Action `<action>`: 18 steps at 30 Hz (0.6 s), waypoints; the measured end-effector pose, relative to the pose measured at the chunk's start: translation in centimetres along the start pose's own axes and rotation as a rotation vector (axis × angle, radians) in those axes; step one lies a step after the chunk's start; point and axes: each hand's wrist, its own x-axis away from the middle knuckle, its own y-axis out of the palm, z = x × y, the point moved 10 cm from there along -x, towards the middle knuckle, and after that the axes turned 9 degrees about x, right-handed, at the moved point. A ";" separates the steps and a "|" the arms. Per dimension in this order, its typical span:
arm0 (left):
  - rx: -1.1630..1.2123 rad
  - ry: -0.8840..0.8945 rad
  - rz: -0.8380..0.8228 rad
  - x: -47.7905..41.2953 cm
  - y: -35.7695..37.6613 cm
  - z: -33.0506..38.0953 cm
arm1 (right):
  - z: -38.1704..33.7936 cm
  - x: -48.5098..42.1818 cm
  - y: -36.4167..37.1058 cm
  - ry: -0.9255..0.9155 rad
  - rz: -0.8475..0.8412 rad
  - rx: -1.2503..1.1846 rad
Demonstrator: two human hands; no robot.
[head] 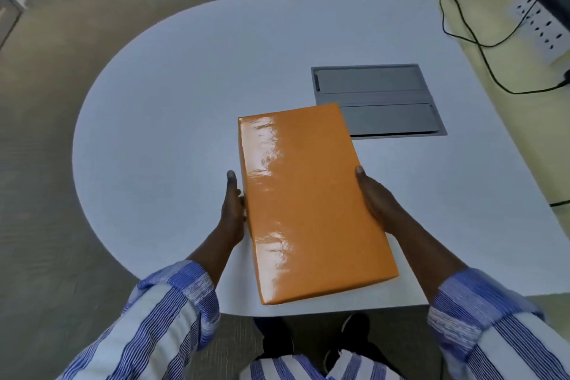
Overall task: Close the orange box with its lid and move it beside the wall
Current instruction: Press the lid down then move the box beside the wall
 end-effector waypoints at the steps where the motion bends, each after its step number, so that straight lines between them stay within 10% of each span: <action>1: 0.065 -0.061 -0.069 0.0 0.7 -1.1 | 0.0 0.0 0.1 0.007 -0.015 -0.032; 18: 0.189 -0.012 -0.273 3.3 7.1 2.3 | -3.8 0.3 -3.6 -0.078 -0.193 -0.139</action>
